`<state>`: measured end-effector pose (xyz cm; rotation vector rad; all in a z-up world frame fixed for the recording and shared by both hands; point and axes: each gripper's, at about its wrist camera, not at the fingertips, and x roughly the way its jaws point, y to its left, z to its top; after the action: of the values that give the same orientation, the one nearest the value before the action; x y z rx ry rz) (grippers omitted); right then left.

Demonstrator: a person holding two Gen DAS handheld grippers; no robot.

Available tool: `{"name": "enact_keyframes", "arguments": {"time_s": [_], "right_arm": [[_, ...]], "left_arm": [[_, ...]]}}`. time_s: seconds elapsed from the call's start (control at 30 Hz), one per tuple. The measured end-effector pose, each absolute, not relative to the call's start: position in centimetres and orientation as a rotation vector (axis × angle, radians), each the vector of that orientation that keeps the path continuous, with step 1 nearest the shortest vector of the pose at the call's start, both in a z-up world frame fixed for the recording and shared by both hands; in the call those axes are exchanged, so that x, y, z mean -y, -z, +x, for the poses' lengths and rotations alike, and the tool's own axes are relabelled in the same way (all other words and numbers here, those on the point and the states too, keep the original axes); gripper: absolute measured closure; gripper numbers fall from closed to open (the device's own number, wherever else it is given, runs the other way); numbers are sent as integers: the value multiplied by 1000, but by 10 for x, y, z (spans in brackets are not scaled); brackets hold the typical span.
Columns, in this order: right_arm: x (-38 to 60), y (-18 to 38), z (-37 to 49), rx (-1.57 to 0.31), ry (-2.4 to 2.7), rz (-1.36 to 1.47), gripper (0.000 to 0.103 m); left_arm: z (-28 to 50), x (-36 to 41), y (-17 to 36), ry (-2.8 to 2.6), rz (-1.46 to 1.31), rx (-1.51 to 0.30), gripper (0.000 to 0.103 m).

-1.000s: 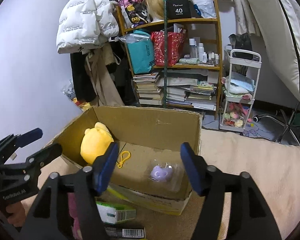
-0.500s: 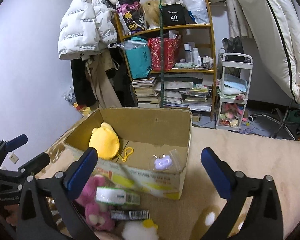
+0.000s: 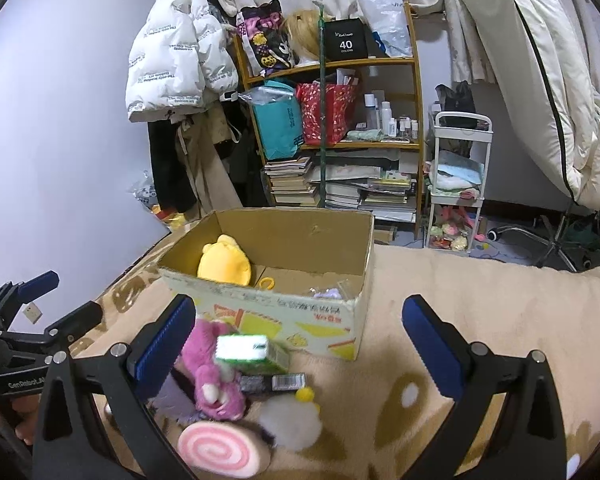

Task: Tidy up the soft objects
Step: 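Open the left tool to drop the dog plush while the right tool releases the bag into the box, then lower the left tool onto the white-haired doll while the right tool grasps the swirl cushion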

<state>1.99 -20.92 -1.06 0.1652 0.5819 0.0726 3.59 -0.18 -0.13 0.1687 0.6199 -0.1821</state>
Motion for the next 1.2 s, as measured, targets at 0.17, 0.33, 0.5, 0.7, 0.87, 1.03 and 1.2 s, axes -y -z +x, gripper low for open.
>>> {"name": "enact_keyframes", "arguments": {"time_s": [0.17,0.33,0.5,0.7,0.87,1.03,1.2], "right_arm": [[199,9,5,-606,-82,147,0],[197,5,-8,-615,-91,178,0],[196,12,-14,-644,-82,174,0],[195,21,-7,-672,-74,167,0],[191,33,1,-722,-76,164,0],[187,45,10,-777,-67,138,0],[186,57,15,-834,-80,164,0]], "left_arm": [[26,-2,0,157,162,-657,3],[18,-7,-1,156,165,-665,3],[18,-10,-1,146,158,-677,3],[26,-11,7,145,149,-717,3],[36,-9,18,166,143,-773,3],[46,-6,29,189,143,-825,3],[56,-5,41,178,147,-877,3]]}}
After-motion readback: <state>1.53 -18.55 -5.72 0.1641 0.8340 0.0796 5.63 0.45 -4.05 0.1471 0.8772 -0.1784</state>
